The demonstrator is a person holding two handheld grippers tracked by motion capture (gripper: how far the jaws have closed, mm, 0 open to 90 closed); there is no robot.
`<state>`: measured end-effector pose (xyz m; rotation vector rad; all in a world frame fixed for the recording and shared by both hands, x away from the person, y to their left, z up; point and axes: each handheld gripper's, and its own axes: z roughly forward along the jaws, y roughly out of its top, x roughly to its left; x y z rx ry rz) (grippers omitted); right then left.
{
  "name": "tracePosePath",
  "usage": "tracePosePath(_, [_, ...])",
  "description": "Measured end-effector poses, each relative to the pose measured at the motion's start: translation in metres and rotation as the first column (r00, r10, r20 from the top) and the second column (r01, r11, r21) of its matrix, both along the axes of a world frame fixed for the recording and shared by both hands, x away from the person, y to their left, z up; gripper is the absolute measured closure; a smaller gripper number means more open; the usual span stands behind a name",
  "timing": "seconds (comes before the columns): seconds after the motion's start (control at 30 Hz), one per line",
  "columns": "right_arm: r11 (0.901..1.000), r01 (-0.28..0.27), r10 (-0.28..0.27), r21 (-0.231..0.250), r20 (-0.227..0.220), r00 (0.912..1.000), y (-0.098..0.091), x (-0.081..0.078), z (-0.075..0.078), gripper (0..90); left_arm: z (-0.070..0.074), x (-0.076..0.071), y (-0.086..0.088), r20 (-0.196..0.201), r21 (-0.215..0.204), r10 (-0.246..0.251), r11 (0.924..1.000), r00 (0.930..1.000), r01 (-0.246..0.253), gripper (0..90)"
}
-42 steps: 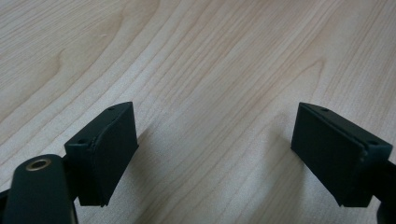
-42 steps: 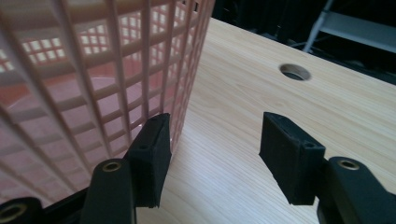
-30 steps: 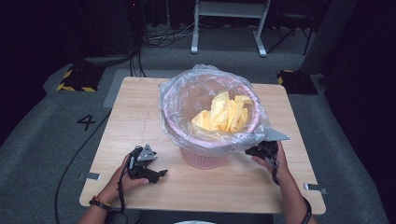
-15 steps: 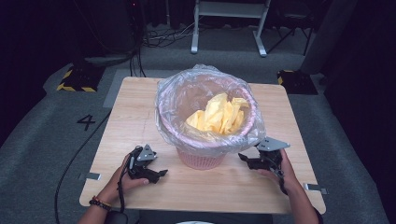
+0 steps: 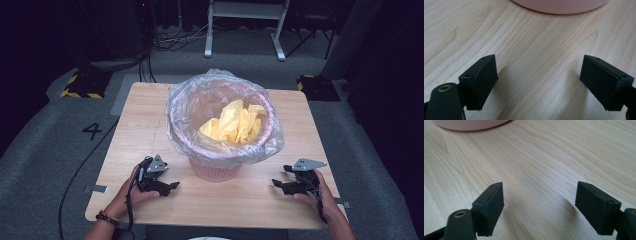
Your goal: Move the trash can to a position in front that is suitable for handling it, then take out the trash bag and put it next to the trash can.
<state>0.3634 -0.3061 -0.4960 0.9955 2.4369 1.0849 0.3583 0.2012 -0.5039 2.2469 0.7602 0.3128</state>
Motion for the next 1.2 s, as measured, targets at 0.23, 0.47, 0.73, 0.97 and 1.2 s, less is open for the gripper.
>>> tracePosePath(0.23, [0.9999,0.005,-0.005,-0.011,0.004,1.0000,-0.0027,-0.0005,-0.0054,22.8,0.0000,0.0000,0.0000,0.000,0.000,0.000,1.0000,1.0000,0.000,14.4])
tracePosePath(0.47, [0.9999,0.011,-0.011,-0.003,0.016,0.9998,-0.0022,-0.0016,-0.0073,20.9,0.0001,0.0008,0.0013,-0.001,0.001,-0.013,0.9999,0.9999,0.013,14.5])
tracePosePath(0.73, [0.9999,0.011,-0.011,-0.004,0.016,0.9998,-0.0013,-0.0008,-0.0074,20.1,-0.0001,0.0009,0.0020,0.000,-0.002,-0.020,0.9998,0.9998,0.020,14.6])
tracePosePath(0.97, [1.0000,0.002,-0.002,-0.002,0.012,0.9999,-0.0013,0.0000,-0.0074,19.8,-0.0001,0.0009,0.0019,-0.001,-0.003,-0.019,0.9998,0.9998,0.019,14.6])
tracePosePath(1.2, [1.0000,0.004,-0.004,-0.003,0.013,0.9999,-0.0005,0.0001,-0.0073,19.5,-0.0001,0.0008,0.0020,0.001,-0.001,-0.019,0.9998,0.9998,0.019,14.6])
